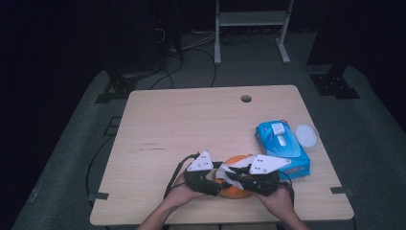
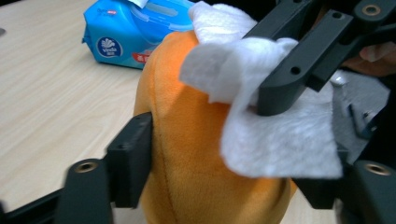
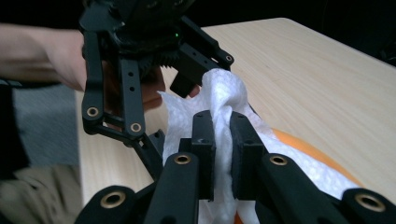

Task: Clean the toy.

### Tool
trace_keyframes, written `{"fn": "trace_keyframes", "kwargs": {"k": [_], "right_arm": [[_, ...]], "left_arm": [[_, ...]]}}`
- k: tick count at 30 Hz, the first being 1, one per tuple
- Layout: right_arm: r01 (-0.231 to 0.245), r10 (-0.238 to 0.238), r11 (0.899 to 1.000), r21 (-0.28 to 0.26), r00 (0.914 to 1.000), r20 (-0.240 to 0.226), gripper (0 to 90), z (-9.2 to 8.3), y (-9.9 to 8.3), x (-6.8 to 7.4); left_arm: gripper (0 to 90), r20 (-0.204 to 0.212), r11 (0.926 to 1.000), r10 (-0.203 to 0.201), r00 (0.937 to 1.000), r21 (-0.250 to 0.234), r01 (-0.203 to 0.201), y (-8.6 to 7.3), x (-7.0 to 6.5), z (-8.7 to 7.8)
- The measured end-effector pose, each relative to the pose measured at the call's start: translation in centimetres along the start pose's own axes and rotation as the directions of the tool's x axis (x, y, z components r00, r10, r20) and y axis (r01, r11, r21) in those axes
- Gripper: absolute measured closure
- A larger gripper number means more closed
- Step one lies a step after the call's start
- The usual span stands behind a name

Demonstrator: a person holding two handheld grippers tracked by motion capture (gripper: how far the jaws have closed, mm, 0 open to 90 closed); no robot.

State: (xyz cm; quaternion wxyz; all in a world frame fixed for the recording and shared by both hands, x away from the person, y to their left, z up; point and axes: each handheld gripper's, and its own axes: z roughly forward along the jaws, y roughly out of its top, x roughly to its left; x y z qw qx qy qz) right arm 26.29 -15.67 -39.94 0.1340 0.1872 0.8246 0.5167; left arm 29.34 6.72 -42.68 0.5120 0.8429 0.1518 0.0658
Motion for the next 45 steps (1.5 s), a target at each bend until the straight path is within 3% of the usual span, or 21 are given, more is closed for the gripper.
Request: {"fn": "trace_keyframes", "kwargs": {"k": [2,7,10,13,14,15,17,18,19,20,22,23,24,25,27,29,32,38,41,43,45], "right_arm": [[0.017,-0.017,1.0,0.002,0.9997,0.017,81.3,-0.1,0.1,-0.2],[-0.044,0.045,0.999,-0.011,0.9951,0.088,81.3,-1.8,-0.8,-2.5],[-0.077,0.078,0.997,-0.012,0.9929,0.09,81.3,-2.4,-1.4,-3.3],[-0.068,0.069,0.998,-0.008,0.9936,0.09,81.2,-2.2,-1.3,-2.8],[-0.068,0.069,0.998,-0.01,0.995,0.072,81.1,-1.9,-1.2,-2.5],[-0.068,0.069,0.998,-0.01,0.995,0.072,81.1,-1.9,-1.2,-2.5],[-0.047,0.047,0.999,-0.013,0.9986,0.024,81.0,-1.0,-0.7,-1.3],[-0.038,0.038,0.999,-0.01,0.9991,0.018,81.0,-0.8,-0.6,-1.0],[-0.038,0.038,0.999,-0.01,0.9991,0.018,81.0,-0.8,-0.6,-1.0],[-0.013,0.014,1.0,-0.011,0.9994,0.03,81.0,-0.6,-0.4,-0.7],[-0.027,0.028,0.999,-0.028,0.9991,0.032,81.1,-1.0,-0.3,-1.3],[-0.027,0.028,0.999,-0.028,0.9991,0.032,81.1,-1.0,-0.3,-1.3],[-0.04,0.042,0.998,-0.039,0.9969,0.066,81.0,-1.7,-0.5,-2.0],[-0.047,0.05,0.998,-0.041,0.9959,0.076,81.0,-1.9,-0.6,-2.4],[-0.077,0.08,0.996,-0.034,0.9927,0.09,81.0,-2.2,-1.2,-3.3],[-0.095,0.097,0.995,-0.024,0.9921,0.08,81.0,-2.0,-1.6,-3.5],[-0.073,0.073,0.997,-0.003,0.9928,0.095,81.0,-1.5,-1.5,-3.1],[-0.06,0.06,0.998,0.007,0.9948,0.082,81.2,-1.2,-1.3,-2.4],[-0.052,0.051,0.998,0.017,0.9969,0.059,81.2,-1.0,-1.2,-1.7],[-0.052,0.051,0.998,0.02,0.9974,0.05,81.2,-0.8,-1.2,-1.4],[-0.028,0.027,0.999,0.03,0.999,0.036,81.2,-0.3,-1.1,-0.7]], "left_arm": [[35.5,-0.006,0.9999,0.011,0.9999,-0.007,-0.011,0.0,0.0,-0.2],[37.1,-0.001,0.9998,0.017,0.9999,-0.006,-0.017,-0.3,0.4,-0.3],[31.9,0.012,0.9999,0.012,0.9999,-0.01,-0.011,-0.2,0.3,-0.1],[16.3,0.018,0.9999,-0.011,0.9998,-0.005,0.011,0.0,0.5,0.1],[11.0,0.022,0.9988,-0.047,0.9986,0.012,0.047,-0.1,0.7,0.4],[9.8,0.022,0.9988,-0.047,0.9986,0.012,0.047,-0.1,0.7,0.4],[11.2,0.045,0.9979,-0.06,0.9971,0.027,0.059,-0.3,0.7,0.7],[18.4,0.034,0.9994,-0.023,0.9992,0.026,0.022,-0.2,0.5,0.5],[24.7,0.034,0.9994,-0.023,0.9992,0.026,0.022,-0.2,0.5,0.5],[31.2,0.009,0.9994,0.03,0.9995,0.018,-0.03,-0.1,0.2,0.1],[36.0,-0.018,0.9945,0.104,0.9944,0.01,-0.104,0.0,-0.1,-0.2],[36.3,-0.018,0.9945,0.104,0.9944,0.01,-0.104,0.0,-0.1,-0.2],[36.8,-0.026,0.9879,0.155,0.9876,0.016,-0.154,0.0,0.0,-0.5],[36.8,-0.022,0.9866,0.162,0.9865,0.021,-0.162,0.0,0.1,-0.7],[35.4,-0.002,0.9914,0.13,0.9915,0.017,-0.13,-0.2,0.6,-0.7],[27.9,0.008,0.9971,0.073,0.9973,0.021,-0.074,-0.1,0.8,-0.6],[14.8,0.018,0.9999,0.001,0.9998,0.012,-0.001,0.2,0.9,-0.4],[19.8,-0.007,0.9996,-0.016,0.9999,0.021,0.016,0.0,1.3,-0.7],[20.6,-0.058,0.9987,-0.044,0.9973,0.022,0.046,-0.2,2.2,-1.4],[19.0,-0.053,0.9983,-0.056,0.997,0.017,0.057,-0.2,2.3,-1.6],[17.4,-0.005,0.9981,-0.061,0.9981,0.012,0.061,-0.2,2.3,-1.4]]}}
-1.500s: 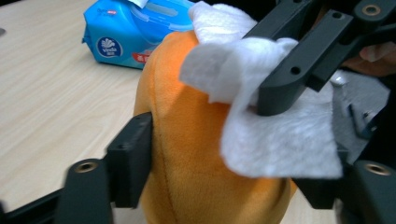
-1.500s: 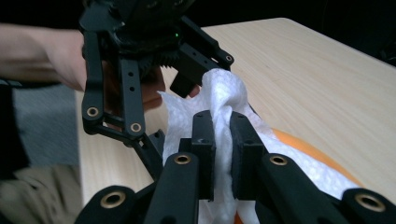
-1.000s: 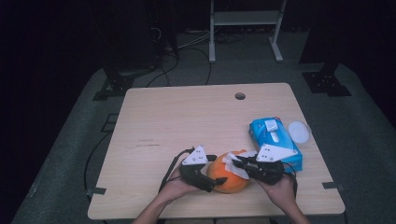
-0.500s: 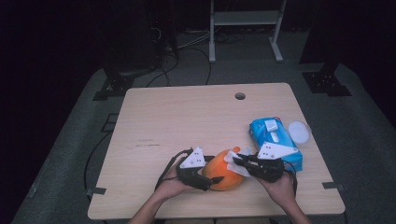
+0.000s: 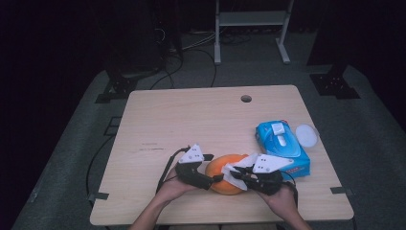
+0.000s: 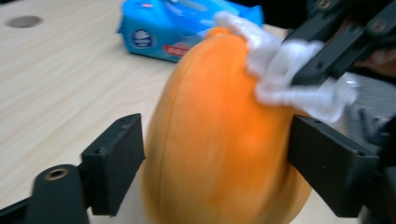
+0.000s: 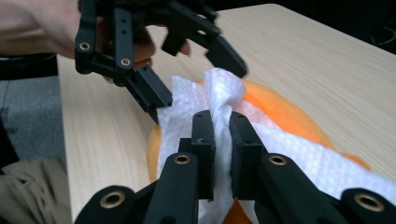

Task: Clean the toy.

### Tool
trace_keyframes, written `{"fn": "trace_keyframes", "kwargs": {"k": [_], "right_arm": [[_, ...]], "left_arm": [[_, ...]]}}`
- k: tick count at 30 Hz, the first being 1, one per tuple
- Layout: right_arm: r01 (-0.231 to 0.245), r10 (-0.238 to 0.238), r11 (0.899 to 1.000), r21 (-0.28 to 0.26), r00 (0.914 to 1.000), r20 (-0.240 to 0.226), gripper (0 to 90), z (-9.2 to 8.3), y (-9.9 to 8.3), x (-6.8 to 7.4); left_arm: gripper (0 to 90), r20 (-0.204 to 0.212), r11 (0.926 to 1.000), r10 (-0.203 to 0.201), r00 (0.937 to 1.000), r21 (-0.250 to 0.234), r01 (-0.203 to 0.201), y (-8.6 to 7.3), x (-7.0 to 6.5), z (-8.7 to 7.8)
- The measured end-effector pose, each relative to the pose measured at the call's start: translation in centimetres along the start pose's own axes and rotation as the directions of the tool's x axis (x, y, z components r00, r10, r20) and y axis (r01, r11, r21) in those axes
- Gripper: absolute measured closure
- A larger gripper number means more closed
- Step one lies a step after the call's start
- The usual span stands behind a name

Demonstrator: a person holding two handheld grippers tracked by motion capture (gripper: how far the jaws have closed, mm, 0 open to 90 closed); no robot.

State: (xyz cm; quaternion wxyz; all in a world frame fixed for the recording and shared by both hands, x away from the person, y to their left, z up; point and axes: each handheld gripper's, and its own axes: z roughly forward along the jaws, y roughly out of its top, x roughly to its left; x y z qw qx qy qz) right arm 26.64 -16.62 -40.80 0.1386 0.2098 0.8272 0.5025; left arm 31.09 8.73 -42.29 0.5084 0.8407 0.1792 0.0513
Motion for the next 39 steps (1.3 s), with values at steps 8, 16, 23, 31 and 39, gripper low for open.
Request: {"fn": "trace_keyframes", "kwargs": {"k": [8,16,23,31,39], "right_arm": [[0.037,-0.037,0.999,-0.008,0.9993,0.01,81.5,0.1,0.7,0.5],[-0.044,0.045,0.999,-0.019,0.9976,0.054,81.2,-1.3,-0.6,-2.3],[-0.042,0.043,0.999,-0.008,0.9972,0.062,70.0,-1.4,-0.8,-2.4],[-0.054,0.053,0.999,0.001,0.9956,0.077,64.3,-1.4,-1.2,-2.8],[-0.051,0.051,0.999,-0.002,0.9953,0.082,80.1,-1.4,-0.5,-1.9]], "left_arm": [[28.9,-0.019,0.9922,0.124,0.9921,0.018,-0.123,-0.2,-1.2,0.5],[31.6,-0.024,0.9913,0.131,0.9911,0.014,-0.131,-0.5,-1.2,0.6],[31.4,-0.021,0.9903,0.139,0.9901,0.014,-0.138,-0.6,-1.2,0.6],[31.5,-0.019,0.99,0.141,0.9899,0.014,-0.14,-0.7,-1.0,0.5],[32.1,-0.007,0.9903,0.138,0.9904,0.019,-0.138,-0.9,-0.7,0.4]]}}
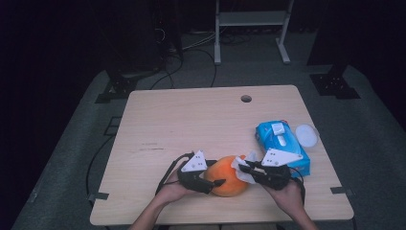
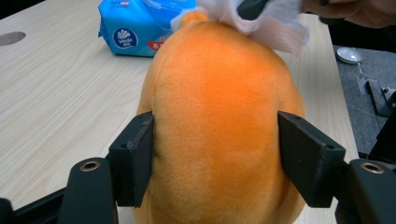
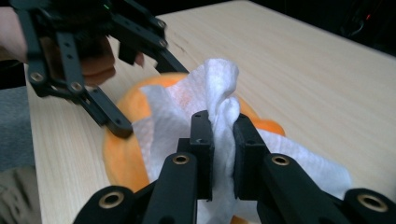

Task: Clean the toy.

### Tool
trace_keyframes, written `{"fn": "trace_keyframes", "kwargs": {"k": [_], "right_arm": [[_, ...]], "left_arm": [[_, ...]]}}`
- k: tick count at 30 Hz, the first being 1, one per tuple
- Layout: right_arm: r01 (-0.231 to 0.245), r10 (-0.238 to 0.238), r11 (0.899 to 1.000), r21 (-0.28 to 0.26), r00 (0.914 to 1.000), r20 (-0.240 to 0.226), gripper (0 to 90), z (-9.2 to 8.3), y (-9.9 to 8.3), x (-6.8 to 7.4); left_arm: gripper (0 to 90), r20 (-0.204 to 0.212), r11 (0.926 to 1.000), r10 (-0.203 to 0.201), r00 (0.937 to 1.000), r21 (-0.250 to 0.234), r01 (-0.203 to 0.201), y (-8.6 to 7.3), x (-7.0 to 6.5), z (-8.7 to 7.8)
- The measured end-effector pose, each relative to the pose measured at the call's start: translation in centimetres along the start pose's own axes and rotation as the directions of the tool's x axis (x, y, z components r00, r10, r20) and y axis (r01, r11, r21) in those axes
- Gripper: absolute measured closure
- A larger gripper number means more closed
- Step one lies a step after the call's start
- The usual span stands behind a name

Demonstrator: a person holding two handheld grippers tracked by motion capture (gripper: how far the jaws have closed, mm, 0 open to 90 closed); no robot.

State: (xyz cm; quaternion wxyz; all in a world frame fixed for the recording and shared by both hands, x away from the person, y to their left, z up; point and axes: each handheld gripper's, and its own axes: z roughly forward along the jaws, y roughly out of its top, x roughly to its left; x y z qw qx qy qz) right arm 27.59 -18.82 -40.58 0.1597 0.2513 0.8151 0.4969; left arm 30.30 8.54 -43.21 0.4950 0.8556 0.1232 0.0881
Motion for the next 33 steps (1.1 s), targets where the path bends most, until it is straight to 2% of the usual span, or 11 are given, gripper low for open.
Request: {"fn": "trace_keyframes", "kwargs": {"k": [6,8,11,13,15,20,23,27,28,31,33], "right_arm": [[0.059,-0.059,0.998,-0.02,0.9981,-0.015,80.4,0.6,0.6,1.4],[0.027,-0.028,0.999,-0.018,0.9993,-0.024,80.6,0.5,0.2,0.6],[-0.014,0.014,1.0,-0.002,0.9999,0.008,80.6,0.1,-0.5,-0.8],[-0.074,0.074,0.997,-0.005,0.9972,0.003,80.6,-0.1,-1.0,-1.7],[-0.078,0.077,0.997,-0.024,0.997,-0.004,80.6,-0.3,-0.8,-1.5],[-0.016,0.014,0.999,-0.047,0.9989,-0.044,80.5,0.2,0.0,-0.2],[-0.058,0.056,0.998,-0.038,0.9973,-0.047,80.7,0.2,-0.4,-0.9],[-0.098,0.098,0.995,-0.012,0.9951,0.013,80.5,-0.1,-1.0,-2.1],[-0.13,0.13,0.991,-0.015,0.9911,0.028,80.5,-0.3,-1.4,-2.9],[-0.146,0.147,0.988,-0.054,0.9892,0.002,80.5,-0.5,-1.1,-2.8],[-0.114,0.112,0.99,-0.079,0.9934,-0.022,80.5,-0.5,-0.6,-2.1]], "left_arm": [[33.1,0.01,1.0,-0.003,0.9999,-0.001,0.003,-0.3,0.3,-0.3],[33.3,0.01,0.9999,-0.014,0.9999,-0.003,0.014,-0.4,0.4,-0.3],[33.4,0.013,0.9994,-0.035,0.9993,-0.004,0.035,-0.5,0.5,-0.5],[33.4,0.017,0.9993,-0.036,0.9992,-0.005,0.037,-0.5,0.5,-0.4],[33.4,0.017,0.9996,-0.026,0.9995,-0.004,0.026,-0.5,0.4,-0.3],[33.5,0.026,0.9998,-0.021,0.9995,-0.003,0.021,-0.6,0.4,-0.5],[33.6,0.025,0.9996,-0.028,0.9993,-0.004,0.028,-0.6,0.4,-0.5],[33.5,0.025,0.9995,-0.03,0.9993,-0.005,0.03,-0.5,0.3,-0.4],[33.5,0.026,0.9997,-0.023,0.9994,-0.006,0.023,-0.4,0.2,-0.4],[33.2,0.029,0.9997,-0.021,0.9994,-0.014,0.021,-0.3,0.0,-0.1],[32.9,0.029,0.9997,-0.019,0.9994,-0.014,0.02,-0.2,-0.1,-0.1]]}}
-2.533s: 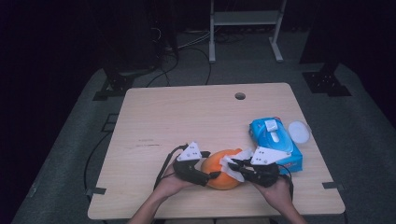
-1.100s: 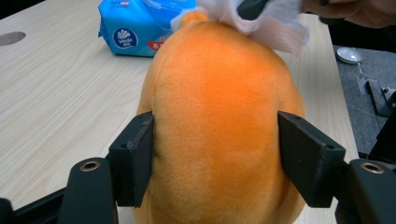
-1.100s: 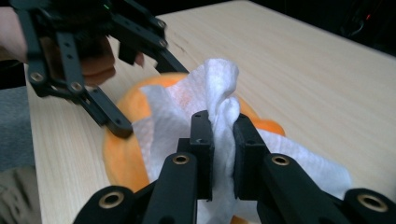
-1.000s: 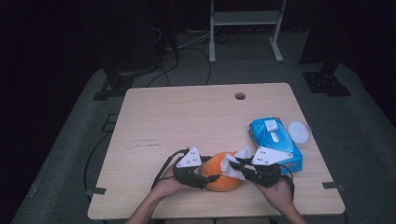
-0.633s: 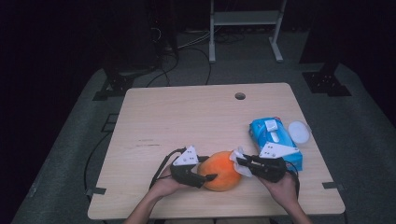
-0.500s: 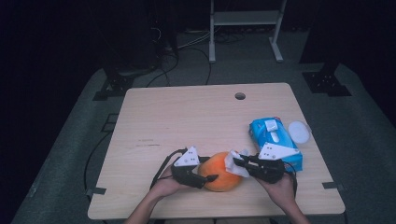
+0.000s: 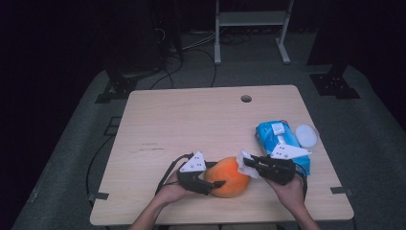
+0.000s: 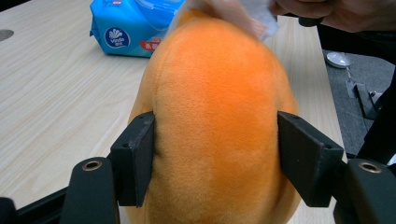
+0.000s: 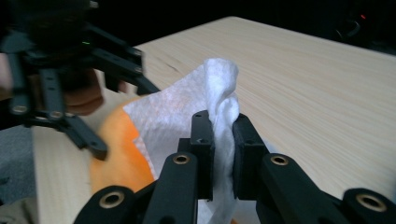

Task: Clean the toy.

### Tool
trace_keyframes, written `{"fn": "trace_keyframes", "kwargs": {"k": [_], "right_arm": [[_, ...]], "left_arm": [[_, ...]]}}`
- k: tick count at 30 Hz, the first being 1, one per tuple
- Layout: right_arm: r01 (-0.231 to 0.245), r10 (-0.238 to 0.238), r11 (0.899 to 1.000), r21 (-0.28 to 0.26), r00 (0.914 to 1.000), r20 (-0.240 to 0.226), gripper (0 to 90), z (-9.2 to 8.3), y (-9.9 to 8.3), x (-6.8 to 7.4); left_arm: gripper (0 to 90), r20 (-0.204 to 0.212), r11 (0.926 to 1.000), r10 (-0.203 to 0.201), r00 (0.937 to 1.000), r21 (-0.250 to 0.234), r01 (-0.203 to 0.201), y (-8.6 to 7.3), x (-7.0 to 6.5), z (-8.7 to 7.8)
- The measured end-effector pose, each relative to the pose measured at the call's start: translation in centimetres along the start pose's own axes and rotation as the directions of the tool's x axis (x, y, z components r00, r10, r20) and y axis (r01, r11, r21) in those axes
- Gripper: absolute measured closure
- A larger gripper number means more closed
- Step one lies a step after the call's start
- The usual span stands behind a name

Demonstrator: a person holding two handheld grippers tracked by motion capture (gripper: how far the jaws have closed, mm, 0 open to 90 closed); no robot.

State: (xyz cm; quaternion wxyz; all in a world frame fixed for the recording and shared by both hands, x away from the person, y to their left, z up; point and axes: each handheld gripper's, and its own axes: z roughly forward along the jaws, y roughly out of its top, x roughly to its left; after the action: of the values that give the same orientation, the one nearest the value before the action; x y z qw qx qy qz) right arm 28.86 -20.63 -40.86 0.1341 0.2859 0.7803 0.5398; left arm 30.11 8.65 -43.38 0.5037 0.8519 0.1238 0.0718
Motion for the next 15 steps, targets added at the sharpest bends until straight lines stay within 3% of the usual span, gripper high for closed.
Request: {"fn": "trace_keyframes", "kwargs": {"k": [3,7,8,9,12,15], "right_arm": [[0.026,-0.026,1.0,0.017,0.9996,-0.009,80.5,0.3,0.0,0.5],[-0.013,0.013,0.999,0.04,0.9999,0.001,80.3,0.4,-0.4,-0.2],[-0.049,0.048,0.997,0.054,0.9988,0.011,80.3,0.2,-0.7,-0.9],[-0.052,0.051,0.997,0.062,0.9985,0.019,80.3,0.1,-0.8,-1.0],[-0.061,0.061,0.998,0.026,0.9981,-0.005,80.4,-0.2,-0.6,-0.7],[-0.01,0.011,1.0,0.01,0.999,-0.044,80.3,0.0,0.1,0.5]], "left_arm": [[32.9,0.0,1.0,-0.002,1.0,0.0,0.002,-0.1,0.1,-0.1],[32.8,0.002,1.0,-0.008,1.0,0.002,0.008,0.0,0.1,-0.2],[32.5,0.009,0.9995,-0.032,0.9994,-0.006,0.032,0.0,0.3,-0.2],[32.5,0.008,0.9993,-0.037,0.9993,-0.009,0.037,0.0,0.3,-0.2],[32.4,0.003,0.9992,-0.039,0.9992,-0.01,0.039,0.0,0.4,-0.1],[32.0,-0.012,0.9978,-0.065,0.9978,-0.009,0.065,-0.1,0.7,-0.2]]}}
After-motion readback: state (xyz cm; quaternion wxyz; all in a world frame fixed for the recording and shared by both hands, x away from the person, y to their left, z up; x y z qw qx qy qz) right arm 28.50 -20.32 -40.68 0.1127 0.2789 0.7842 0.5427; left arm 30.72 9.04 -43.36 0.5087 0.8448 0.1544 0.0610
